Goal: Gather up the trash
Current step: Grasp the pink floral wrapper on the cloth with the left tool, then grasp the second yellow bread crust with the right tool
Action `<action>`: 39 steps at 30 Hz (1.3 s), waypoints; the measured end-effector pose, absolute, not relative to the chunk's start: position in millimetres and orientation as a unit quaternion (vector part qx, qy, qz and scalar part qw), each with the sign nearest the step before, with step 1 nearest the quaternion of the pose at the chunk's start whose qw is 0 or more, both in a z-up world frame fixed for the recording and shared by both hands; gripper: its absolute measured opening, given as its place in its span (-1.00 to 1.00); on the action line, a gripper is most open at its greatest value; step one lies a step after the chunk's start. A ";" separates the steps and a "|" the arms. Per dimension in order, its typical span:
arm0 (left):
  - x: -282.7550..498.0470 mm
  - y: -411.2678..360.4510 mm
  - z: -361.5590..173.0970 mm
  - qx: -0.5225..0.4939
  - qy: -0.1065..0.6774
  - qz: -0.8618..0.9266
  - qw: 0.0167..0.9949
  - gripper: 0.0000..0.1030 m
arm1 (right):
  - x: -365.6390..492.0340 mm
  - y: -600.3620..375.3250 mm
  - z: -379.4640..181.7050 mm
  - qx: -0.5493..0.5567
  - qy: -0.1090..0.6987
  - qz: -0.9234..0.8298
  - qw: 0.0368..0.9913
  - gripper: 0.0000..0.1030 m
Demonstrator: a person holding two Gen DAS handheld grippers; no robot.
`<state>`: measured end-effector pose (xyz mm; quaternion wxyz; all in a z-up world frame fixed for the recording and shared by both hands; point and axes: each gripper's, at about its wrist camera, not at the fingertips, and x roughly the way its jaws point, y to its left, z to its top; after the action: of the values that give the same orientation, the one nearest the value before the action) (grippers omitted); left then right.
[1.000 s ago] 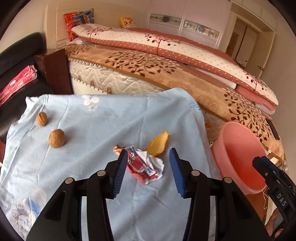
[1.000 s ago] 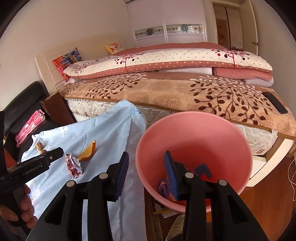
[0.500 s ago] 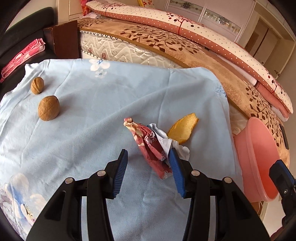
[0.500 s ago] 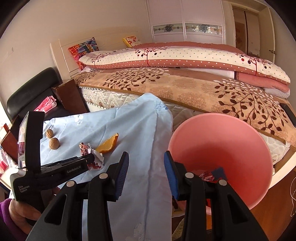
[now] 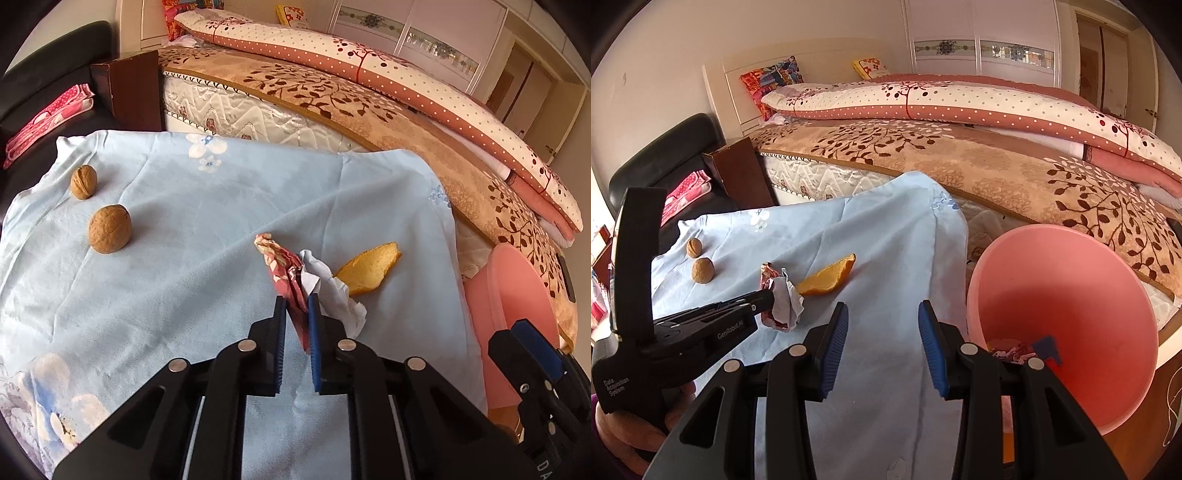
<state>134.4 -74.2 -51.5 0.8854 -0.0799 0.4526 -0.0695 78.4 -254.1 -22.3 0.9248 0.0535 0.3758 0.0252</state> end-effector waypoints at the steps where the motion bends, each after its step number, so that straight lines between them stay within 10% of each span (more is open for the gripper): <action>1: 133.1 -72.1 -49.3 -0.078 0.448 -0.067 0.888 -0.81 | 80.7 -251.7 -22.6 0.053 0.377 0.027 0.924 -0.25; 25: 131.8 -18.6 -38.4 -0.077 0.416 -0.037 0.905 -0.84 | 179.9 -196.6 -67.8 0.075 0.435 0.032 0.897 -0.10; 31: 133.3 -13.6 -39.2 -0.080 0.418 -0.033 0.904 -0.84 | 181.4 -195.8 -76.2 0.072 0.440 0.035 0.894 -0.88; 39: 128.5 -23.6 -30.5 -0.072 0.408 -0.047 0.909 -0.84 | 155.5 -206.9 -52.9 0.083 0.408 0.035 0.908 -0.92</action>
<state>128.5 -23.6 -30.5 0.9089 -0.0717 0.4080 -0.0474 155.5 -206.8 -52.9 0.9084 0.0825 0.4084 0.0350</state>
